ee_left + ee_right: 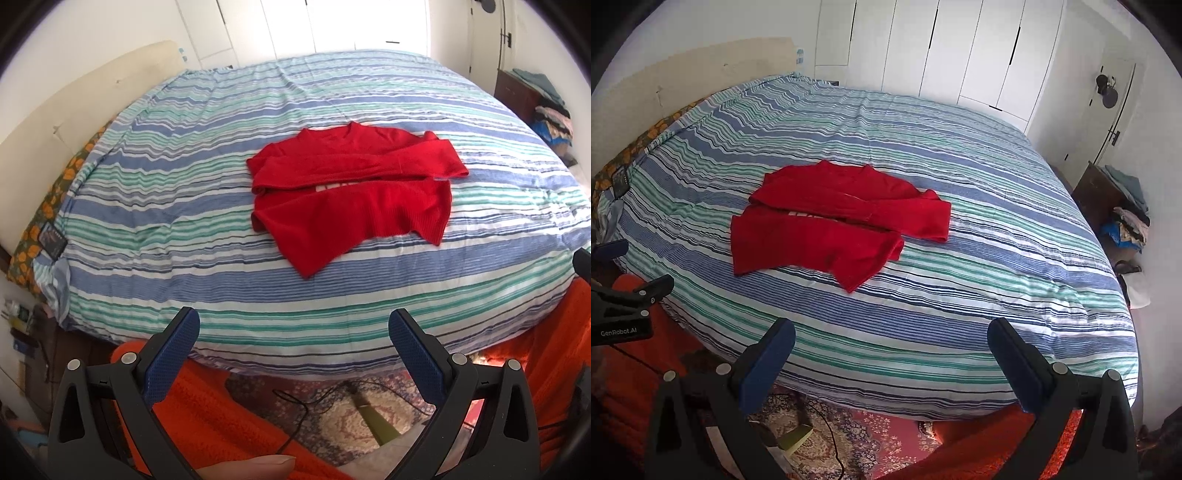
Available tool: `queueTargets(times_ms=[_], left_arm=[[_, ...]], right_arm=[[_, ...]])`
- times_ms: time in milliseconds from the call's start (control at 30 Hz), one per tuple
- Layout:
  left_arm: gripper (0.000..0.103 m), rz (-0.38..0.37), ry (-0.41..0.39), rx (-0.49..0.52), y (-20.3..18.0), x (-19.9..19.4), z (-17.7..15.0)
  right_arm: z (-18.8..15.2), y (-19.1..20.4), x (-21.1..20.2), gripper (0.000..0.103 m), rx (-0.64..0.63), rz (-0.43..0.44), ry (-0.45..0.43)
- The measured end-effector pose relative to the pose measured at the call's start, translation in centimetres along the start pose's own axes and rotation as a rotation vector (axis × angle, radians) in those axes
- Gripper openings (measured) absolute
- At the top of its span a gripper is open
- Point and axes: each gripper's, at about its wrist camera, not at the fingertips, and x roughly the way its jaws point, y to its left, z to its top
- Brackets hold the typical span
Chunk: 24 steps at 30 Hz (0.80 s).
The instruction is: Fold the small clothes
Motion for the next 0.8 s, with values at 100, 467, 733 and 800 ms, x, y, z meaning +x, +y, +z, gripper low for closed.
queueTargets(times_ms=[100, 467, 733, 800], left_arm=[[0.102, -0.002, -0.002, 0.005, -0.04, -0.06, -0.05], [0.102, 0.0, 0.003, 0.005, 0.02, 0.02, -0.22], [0.102, 0.002, 0.007, 0.009, -0.1, 0.18, -0.28], [0.102, 0.005, 0.01, 0.01, -0.12, 0.24, -0.32]], right_arm=[[-0.07, -0.22, 0.11, 0.103, 0.006, -0.012, 0.005], [-0.14, -0.29, 0.3, 0.103, 0.015, -0.025, 0.02], [-0.3, -0.29, 0.49, 0.103, 0.021, -0.029, 0.03], [-0.29, -0.33, 0.52, 0.103, 0.021, -0.03, 0.033]])
